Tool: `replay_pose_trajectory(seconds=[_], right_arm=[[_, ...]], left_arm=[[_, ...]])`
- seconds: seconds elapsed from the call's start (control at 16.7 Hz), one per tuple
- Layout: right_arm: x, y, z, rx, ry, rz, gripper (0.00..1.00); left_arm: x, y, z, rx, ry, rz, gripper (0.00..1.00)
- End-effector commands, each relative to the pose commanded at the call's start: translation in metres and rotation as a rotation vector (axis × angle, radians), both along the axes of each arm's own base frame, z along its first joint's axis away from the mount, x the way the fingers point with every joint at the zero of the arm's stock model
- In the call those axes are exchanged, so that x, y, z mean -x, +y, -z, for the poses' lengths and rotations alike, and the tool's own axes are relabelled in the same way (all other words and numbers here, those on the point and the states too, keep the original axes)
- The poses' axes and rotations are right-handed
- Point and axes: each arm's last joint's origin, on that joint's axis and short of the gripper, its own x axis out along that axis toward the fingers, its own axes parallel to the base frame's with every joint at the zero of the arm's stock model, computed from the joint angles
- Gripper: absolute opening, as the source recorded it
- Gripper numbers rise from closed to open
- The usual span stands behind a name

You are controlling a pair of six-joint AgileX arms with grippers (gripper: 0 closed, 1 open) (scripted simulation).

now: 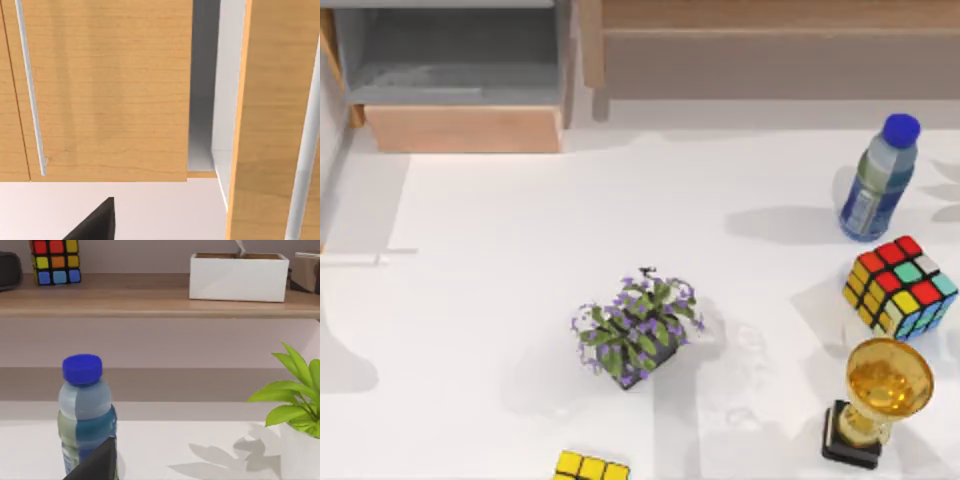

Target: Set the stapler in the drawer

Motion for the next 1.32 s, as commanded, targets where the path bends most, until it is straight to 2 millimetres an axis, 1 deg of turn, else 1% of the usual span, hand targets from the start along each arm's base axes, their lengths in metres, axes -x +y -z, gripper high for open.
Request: replay_pose_trajectory(seconds=[0.18,0.42,1.2,1.26,1.32], right_arm=[[0.0,0.0,0.0,0.0,0.0,0.0,1.0],[0.0,0.0,0.0,0.0,0.0,0.0,1.0],[0.0,0.0,0.0,0.0,0.0,0.0,1.0],[0.0,0.0,0.0,0.0,0.0,0.0,1.0],[0.0,0.0,0.0,0.0,0.0,0.0,1.0]], left_arm=[[-0.0143,-0.0011,-0.0001,0.0,0.0,0.0,1.0],[-0.0153,-0.0012,-0.0001,0.0,0.0,0.0,1.0],[-0.0153,-0.0012,-0.0001,0.0,0.0,0.0,0.02],[-0.0153,-0.0012,-0.0001,0.0,0.0,0.0,0.0],[-0.0153,-0.0012,-0.0001,0.0,0.0,0.0,0.0]])
